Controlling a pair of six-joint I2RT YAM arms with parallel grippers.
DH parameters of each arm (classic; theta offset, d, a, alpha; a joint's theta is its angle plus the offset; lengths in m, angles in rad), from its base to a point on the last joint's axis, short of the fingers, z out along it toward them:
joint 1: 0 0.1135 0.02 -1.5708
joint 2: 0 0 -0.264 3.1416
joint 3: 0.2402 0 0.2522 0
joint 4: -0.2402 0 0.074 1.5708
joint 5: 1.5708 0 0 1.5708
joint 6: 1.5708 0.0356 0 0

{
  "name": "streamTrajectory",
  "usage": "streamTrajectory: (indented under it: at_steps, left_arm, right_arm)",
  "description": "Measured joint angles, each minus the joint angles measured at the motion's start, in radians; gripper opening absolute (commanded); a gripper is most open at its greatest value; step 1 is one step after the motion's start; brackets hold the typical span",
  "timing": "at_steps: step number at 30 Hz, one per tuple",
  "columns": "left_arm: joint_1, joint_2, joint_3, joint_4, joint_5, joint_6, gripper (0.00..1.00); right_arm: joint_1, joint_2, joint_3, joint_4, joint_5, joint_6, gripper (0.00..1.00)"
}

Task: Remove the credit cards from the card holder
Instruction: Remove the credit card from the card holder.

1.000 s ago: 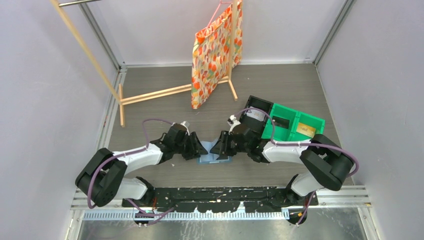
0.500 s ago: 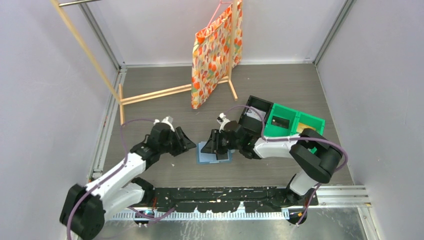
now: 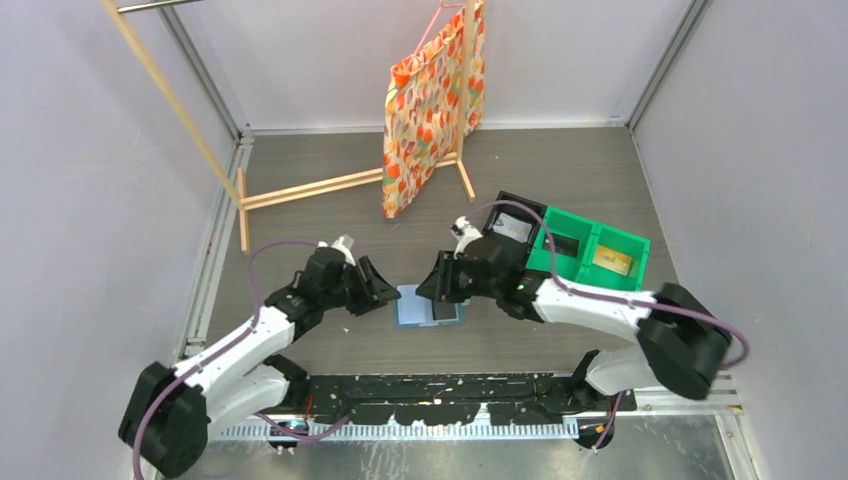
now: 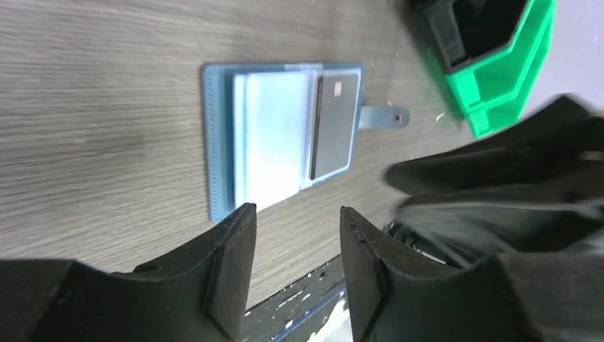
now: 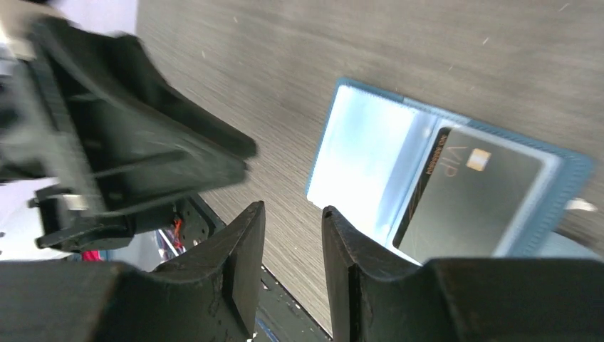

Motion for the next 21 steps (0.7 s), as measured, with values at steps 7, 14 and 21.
streamTrajectory:
  at_steps: [7,14,21]
  left_arm:
    - [-0.168,0.252,0.048,0.137,0.003,-0.028,0.47]
    - [-0.208,0.488,0.129,0.291,0.002,-0.041,0.47]
    - [-0.209,0.589,0.143,0.346,0.008,-0.044,0.49]
  right_arm:
    - [-0.093,-0.171,-0.065,-0.114,0.081,-0.044,0.34]
    - [-0.122,-0.102,-0.092,-0.23,0.108,-0.062,0.34]
    - [-0.138,-0.058,-0.092,-0.241,0.111,-0.073,0.37]
